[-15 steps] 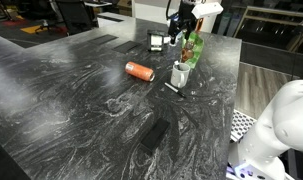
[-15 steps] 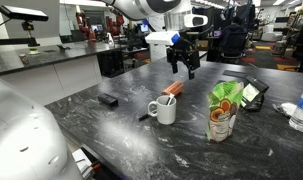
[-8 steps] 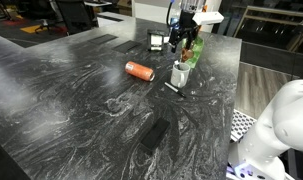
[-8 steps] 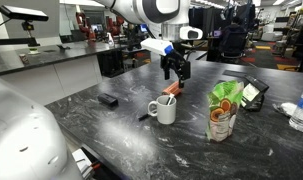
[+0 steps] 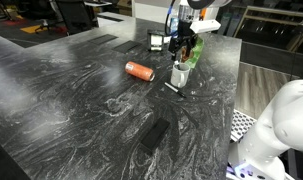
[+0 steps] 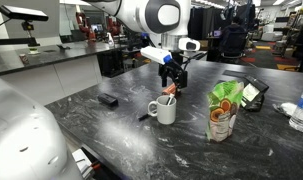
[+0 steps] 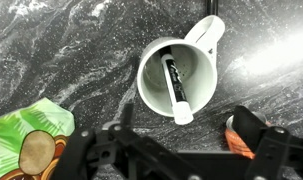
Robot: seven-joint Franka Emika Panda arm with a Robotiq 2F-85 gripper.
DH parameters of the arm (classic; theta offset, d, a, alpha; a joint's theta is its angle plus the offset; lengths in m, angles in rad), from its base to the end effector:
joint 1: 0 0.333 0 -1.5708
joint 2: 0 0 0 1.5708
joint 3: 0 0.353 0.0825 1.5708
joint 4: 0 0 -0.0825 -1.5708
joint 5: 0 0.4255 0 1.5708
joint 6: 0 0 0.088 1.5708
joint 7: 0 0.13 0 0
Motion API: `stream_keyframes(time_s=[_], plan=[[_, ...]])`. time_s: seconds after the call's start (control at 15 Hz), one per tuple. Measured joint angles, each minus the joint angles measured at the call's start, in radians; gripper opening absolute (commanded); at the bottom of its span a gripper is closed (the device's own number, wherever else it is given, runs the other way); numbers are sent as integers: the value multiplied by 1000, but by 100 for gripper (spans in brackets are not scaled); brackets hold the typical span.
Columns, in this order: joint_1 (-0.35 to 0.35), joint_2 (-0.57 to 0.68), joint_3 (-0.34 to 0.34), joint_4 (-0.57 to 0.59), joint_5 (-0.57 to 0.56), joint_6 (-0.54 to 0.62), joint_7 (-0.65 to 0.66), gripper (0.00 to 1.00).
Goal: Pick the marker from the cup and put it on the table
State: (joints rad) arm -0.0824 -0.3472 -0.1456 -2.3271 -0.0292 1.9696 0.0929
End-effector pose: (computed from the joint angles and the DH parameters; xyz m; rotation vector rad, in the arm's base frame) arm 0.4546 -0.1107 0.4667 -3.0831 0.4667 0.0186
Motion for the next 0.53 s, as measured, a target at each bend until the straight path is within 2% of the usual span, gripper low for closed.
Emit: stream_keyframes(time_s=[0.53], plan=[[0,47,8,0,-3,2,-9,100]])
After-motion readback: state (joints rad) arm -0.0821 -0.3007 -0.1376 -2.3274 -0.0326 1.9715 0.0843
